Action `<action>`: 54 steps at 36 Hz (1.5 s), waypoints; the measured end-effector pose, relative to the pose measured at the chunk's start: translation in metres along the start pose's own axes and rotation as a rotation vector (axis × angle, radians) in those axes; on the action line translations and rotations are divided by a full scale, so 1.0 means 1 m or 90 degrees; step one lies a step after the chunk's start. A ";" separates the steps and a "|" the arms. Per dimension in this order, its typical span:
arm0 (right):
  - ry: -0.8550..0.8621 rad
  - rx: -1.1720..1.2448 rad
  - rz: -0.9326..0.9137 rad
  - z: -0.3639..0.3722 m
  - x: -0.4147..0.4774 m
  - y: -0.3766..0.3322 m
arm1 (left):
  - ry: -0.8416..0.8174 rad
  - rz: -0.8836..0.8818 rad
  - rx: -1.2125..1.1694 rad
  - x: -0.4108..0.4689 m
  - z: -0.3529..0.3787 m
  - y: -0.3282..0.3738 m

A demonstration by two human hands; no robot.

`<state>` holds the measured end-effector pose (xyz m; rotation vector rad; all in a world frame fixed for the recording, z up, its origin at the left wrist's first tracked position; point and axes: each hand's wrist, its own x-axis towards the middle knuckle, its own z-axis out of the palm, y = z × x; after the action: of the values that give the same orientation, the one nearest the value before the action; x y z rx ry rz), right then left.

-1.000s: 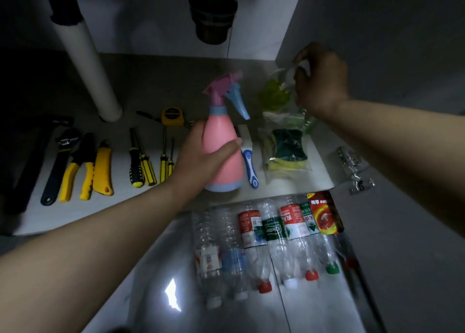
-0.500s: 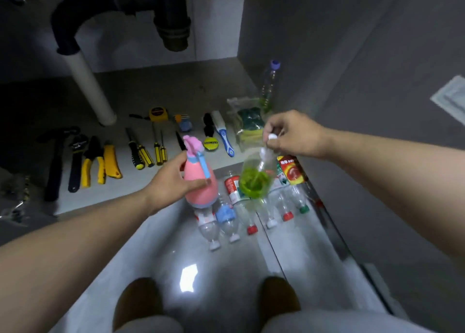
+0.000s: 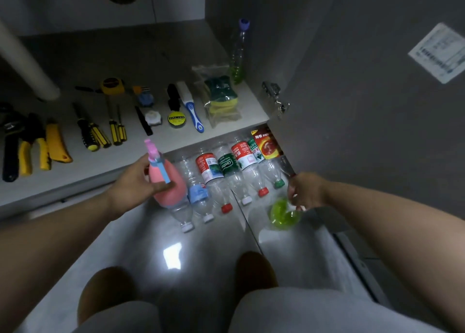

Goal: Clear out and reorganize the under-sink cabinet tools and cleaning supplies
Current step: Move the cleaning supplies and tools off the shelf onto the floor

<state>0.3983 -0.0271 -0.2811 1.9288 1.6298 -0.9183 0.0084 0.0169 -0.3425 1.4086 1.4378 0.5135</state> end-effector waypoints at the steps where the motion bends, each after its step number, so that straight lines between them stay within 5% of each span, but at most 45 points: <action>1: 0.000 -0.021 0.014 0.001 0.000 0.002 | 0.003 -0.006 0.002 0.001 0.000 -0.002; 6: 0.055 -0.186 0.039 -0.003 0.000 0.006 | 0.007 -0.014 0.016 0.003 0.004 -0.006; 16: -0.037 -0.320 0.005 -0.020 0.005 -0.022 | 0.009 -0.010 0.027 -0.006 -0.002 -0.009; 26: 0.043 -0.229 -0.254 -0.051 0.036 -0.111 | 0.130 -0.026 0.015 -0.012 -0.022 -0.044; 38: 0.057 -0.205 -0.389 -0.029 0.062 -0.174 | 0.200 -0.044 0.134 -0.001 -0.010 -0.062; 54: 0.051 -0.139 -0.345 -0.001 0.069 -0.153 | 0.139 -0.080 0.123 -0.014 -0.022 -0.057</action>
<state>0.2549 0.0506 -0.3188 1.4152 2.2538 -0.8134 -0.0408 -0.0010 -0.3765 1.4335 1.7792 0.4685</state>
